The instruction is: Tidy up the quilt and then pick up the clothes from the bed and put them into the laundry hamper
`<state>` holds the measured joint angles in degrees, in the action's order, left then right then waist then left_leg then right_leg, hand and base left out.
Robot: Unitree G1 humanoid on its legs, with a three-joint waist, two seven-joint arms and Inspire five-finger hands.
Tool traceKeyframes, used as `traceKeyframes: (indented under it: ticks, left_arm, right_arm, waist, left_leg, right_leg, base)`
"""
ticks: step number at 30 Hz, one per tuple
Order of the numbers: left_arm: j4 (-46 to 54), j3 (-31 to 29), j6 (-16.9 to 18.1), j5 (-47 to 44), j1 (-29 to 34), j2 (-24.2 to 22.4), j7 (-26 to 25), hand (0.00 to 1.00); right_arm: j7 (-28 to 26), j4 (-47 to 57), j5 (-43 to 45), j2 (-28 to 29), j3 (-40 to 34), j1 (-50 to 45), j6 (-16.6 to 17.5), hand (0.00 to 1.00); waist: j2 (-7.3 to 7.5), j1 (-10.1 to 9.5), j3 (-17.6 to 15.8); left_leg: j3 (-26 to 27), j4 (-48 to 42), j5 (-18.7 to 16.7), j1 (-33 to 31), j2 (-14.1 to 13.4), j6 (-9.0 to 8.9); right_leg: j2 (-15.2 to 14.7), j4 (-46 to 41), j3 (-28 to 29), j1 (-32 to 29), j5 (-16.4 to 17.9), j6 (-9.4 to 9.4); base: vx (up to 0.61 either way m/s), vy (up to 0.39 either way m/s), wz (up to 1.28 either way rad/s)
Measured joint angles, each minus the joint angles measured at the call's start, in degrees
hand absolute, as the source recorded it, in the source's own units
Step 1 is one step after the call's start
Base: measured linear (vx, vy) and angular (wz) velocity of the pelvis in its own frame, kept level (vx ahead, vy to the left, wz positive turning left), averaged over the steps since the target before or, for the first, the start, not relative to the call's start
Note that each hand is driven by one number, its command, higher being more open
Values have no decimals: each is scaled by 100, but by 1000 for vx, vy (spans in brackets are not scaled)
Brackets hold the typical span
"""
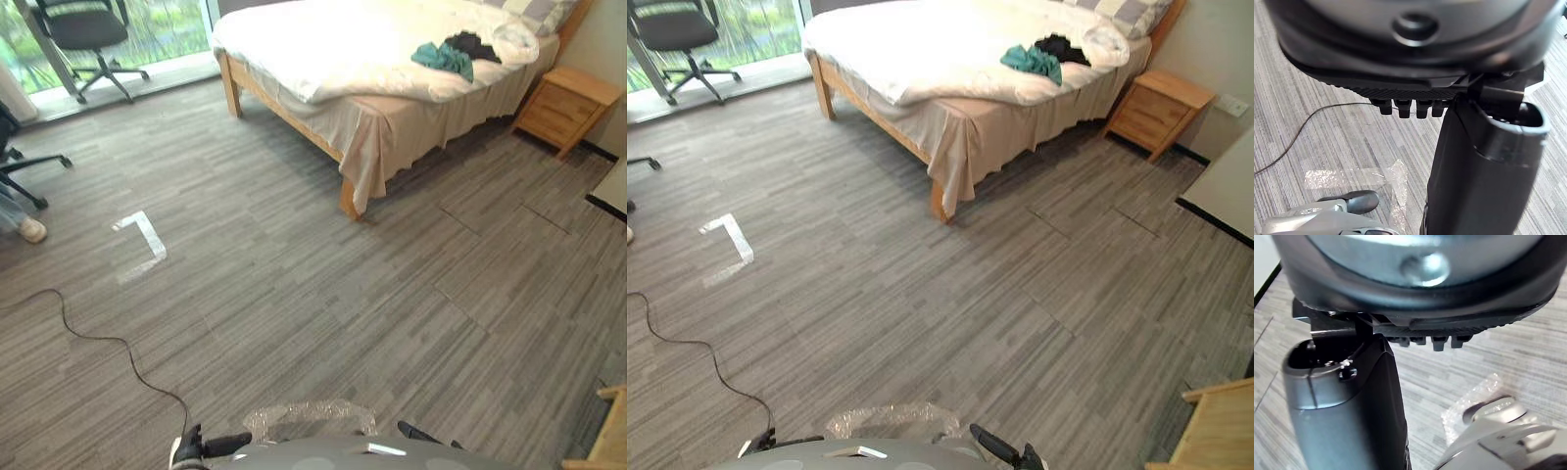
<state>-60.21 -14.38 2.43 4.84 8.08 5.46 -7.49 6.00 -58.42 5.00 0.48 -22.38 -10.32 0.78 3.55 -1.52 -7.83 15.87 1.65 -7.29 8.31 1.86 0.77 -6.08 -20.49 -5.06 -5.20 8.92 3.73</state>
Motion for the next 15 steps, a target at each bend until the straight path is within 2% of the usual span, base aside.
traceKeyframes:
  ticks: [2, 4, 5, 6, 7, 8, 9, 10, 11, 12, 13, 14, 15]
  left_arm:
    - [-1, -36, -16, -22, -112, 3, -65, 100]
    - [0, -155, -17, -80, -138, 1, -69, 100]
    - [0, -220, -15, -222, -184, -13, -67, 100]
    - [0, -227, -13, -276, -218, -16, -67, 100]
    - [-4, -227, -4, -488, -345, -55, -70, 100]
    - [-7, -231, 2, -531, -397, -90, -84, 100]
    - [-40, -220, 27, -662, -483, -170, -80, 100]
    - [-118, -215, 33, -680, -551, -244, -72, 100]
    - [-139, -220, 31, -677, -546, -277, -62, 100]
    - [-131, -262, 45, -668, -526, -342, -51, 100]
    - [-129, -363, 55, -676, -493, -365, -42, 100]
    - [-235, -539, 50, -653, -544, -558, -26, 100]
    - [-227, -586, 70, -639, -616, -642, -7, 100]
  right_arm:
    - [-23, 206, 103, 126, -247, 18, 46, 100]
    - [-7, 250, 168, 225, -491, -12, 136, 100]
    - [30, 249, 270, 280, -595, -5, 159, 100]
    - [56, 251, 288, 302, -659, 8, 183, 100]
    - [83, 251, 360, 327, -803, 39, 222, 100]
    - [84, 239, 437, 309, -833, 59, 226, 100]
    - [71, 239, 496, 227, -855, 138, 209, 100]
    - [78, 237, 482, 157, -770, 219, 195, 100]
    - [88, 231, 483, 152, -727, 205, 177, 100]
    - [115, 231, 486, 183, -668, 138, 172, 100]
    - [124, 227, 494, 185, -670, 110, 171, 100]
    - [110, 183, 502, 21, -707, 209, 137, 100]
    - [97, 260, 488, 24, -702, 236, 176, 100]
  waist:
    - [-60, 34, -157]
    - [-37, 77, -162]
    - [-36, 124, -161]
    - [-36, 152, -162]
    - [-74, 191, -170]
    - [-132, 209, -195]
    - [-290, 273, -275]
    - [-392, 359, -330]
    - [-394, 364, -331]
    - [-320, 328, -321]
    - [-309, 342, -314]
    - [-634, 335, -337]
    - [-690, 361, -340]
  left_leg:
    - [51, -355, -289, 50, -215, -66]
    - [41, -646, -487, 171, -403, -216]
    - [8, -705, -604, 285, -523, -333]
    - [-8, -696, -640, 340, -573, -389]
    - [-15, -642, -711, 430, -729, -524]
    - [10, -626, -740, 474, -846, -578]
    - [67, -576, -764, 599, -1120, -678]
    - [197, -488, -727, 754, -1329, -764]
    - [302, -451, -687, 852, -1389, -838]
    - [585, -422, -640, 1158, -1427, -1084]
    - [697, -459, -641, 1344, -1484, -1204]
    - [946, -681, -494, 1537, -1892, -1469]
    - [992, -1295, -41, 1379, -2147, -1438]
  right_leg:
    - [-145, -2088, -333, -969, 16, 66]
    - [-396, -3074, -701, -1323, 139, -93]
    - [-592, -3186, -994, -1426, 287, -106]
    - [-676, -3072, -1131, -1483, 335, -142]
    - [-808, -2472, -1437, -1653, 380, -191]
    - [-785, -2172, -1550, -1721, 373, -200]
    - [-701, -1646, -1740, -1886, 322, -176]
    - [-673, -1043, -1784, -2088, 62, -88]
    - [-677, -611, -1813, -2132, -181, -97]
    - [-738, 196, -2024, -2070, -817, -340]
    - [-762, 108, -2188, -2002, -1584, -714]
    - [-499, -455, -2337, -2095, -1264, -936]
    - [-293, -792, -2306, -2132, -697, -1049]
  base:
    - [160, -71, -16]
    - [354, -110, 2]
    - [375, -128, 12]
    - [430, -186, 19]
    - [369, -193, 12]
    - [480, -297, 4]
    - [504, -359, -6]
    - [635, -469, -11]
    - [577, -428, -28]
    - [673, -460, -34]
    - [704, -459, -67]
    - [841, -570, -77]
    - [682, -499, -73]
